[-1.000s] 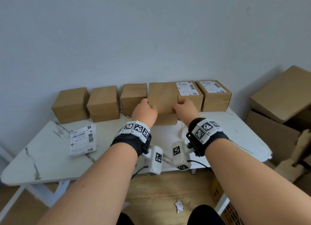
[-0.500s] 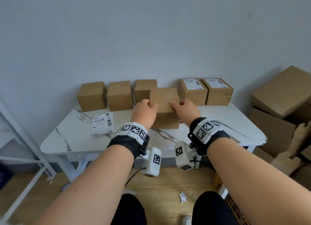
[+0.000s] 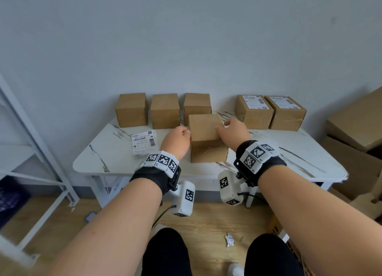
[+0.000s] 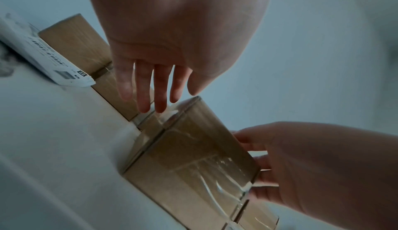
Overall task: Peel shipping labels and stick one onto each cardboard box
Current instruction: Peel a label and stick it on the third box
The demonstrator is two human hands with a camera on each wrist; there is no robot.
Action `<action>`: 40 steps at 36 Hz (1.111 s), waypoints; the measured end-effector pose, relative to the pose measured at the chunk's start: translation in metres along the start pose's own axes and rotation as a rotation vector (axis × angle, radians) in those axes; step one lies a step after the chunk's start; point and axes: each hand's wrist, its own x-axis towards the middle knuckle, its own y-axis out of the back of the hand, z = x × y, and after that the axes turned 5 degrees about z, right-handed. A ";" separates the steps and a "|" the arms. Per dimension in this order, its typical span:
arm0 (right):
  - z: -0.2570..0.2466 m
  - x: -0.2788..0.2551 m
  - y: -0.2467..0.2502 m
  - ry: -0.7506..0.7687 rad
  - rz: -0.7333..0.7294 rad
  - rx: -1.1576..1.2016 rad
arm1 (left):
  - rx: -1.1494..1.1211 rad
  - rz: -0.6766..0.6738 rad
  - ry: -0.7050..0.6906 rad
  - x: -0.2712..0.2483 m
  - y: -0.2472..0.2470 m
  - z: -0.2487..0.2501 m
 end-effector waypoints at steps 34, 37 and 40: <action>-0.080 -0.036 -0.147 0.147 -0.295 -0.169 | 0.131 0.204 0.072 0.005 0.053 -0.145; -0.079 -0.034 -0.155 0.154 -0.293 -0.212 | 0.169 0.217 0.035 0.004 0.050 -0.148; -0.080 -0.032 -0.162 0.144 -0.286 -0.235 | 0.169 0.227 0.019 0.003 0.048 -0.149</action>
